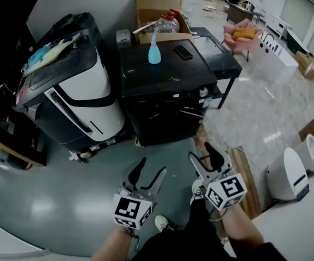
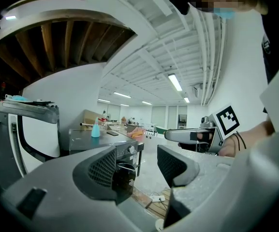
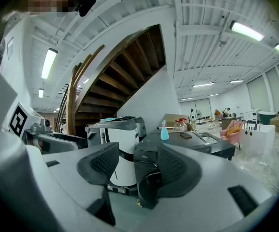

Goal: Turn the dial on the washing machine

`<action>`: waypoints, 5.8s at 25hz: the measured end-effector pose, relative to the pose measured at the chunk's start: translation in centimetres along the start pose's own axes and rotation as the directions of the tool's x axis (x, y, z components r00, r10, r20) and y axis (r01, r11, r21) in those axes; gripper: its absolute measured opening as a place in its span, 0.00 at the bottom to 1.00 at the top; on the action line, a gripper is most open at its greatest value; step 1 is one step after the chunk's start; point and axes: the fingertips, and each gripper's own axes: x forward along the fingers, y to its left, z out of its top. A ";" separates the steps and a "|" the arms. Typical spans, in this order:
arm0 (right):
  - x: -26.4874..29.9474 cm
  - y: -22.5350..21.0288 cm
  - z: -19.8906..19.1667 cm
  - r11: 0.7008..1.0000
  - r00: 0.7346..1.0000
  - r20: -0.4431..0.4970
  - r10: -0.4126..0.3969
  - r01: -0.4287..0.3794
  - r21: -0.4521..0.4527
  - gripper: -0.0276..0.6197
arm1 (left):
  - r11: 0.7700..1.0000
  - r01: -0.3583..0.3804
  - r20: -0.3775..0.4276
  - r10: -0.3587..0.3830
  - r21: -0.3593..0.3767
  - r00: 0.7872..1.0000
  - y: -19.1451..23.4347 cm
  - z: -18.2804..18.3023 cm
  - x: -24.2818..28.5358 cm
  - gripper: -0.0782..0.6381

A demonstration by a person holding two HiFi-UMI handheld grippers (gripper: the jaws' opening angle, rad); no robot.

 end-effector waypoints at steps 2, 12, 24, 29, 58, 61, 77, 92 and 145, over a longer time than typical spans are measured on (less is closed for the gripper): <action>1.0 -1.6 -0.2 1.000 1.000 0.002 0.010 -0.011 0.004 0.42 | 1.000 -0.008 -0.003 0.008 0.002 1.000 0.1 0.1 1.6 0.45; 7.7 -13.3 -1.2 0.997 0.996 -0.037 0.076 -0.075 0.024 0.42 | 0.998 -0.068 -0.024 0.067 -0.009 0.997 0.5 1.3 13.7 0.45; 13.4 -25.1 -3.0 0.989 0.985 -0.102 0.137 -0.131 0.065 0.42 | 0.990 -0.136 -0.068 0.134 -0.032 0.989 -0.4 2.3 25.3 0.45; 14.8 -28.5 -3.8 0.987 0.982 -0.128 0.137 -0.125 0.097 0.42 | 0.989 -0.148 -0.081 0.145 -0.027 0.986 -1.3 2.5 28.4 0.45; 28.0 -38.8 -15.5 0.998 0.967 -0.255 -0.018 0.032 0.052 0.46 | 0.992 -0.083 -0.195 0.063 -0.098 0.979 4.5 -4.7 38.8 0.45; 29.4 -39.6 -17.1 0.998 0.961 -0.271 -0.045 0.055 0.030 0.46 | 0.992 -0.065 -0.211 0.040 -0.110 0.977 5.4 -6.3 39.5 0.45; 33.4 -42.1 -22.3 0.990 0.949 -0.294 -0.113 0.134 0.051 0.49 | 0.987 -0.024 -0.250 -0.018 -0.161 0.968 7.2 -11.4 41.2 0.46; 33.4 -42.2 -23.2 0.878 0.971 -0.236 -0.027 0.136 0.458 0.46 | 0.984 -0.021 -0.259 -0.026 -0.177 0.966 6.8 -12.4 41.7 0.45; 33.3 -42.3 -22.0 0.945 0.980 -0.193 -0.039 0.099 0.311 0.49 | 0.983 -0.028 -0.257 -0.019 -0.181 0.966 6.0 -13.1 41.0 0.46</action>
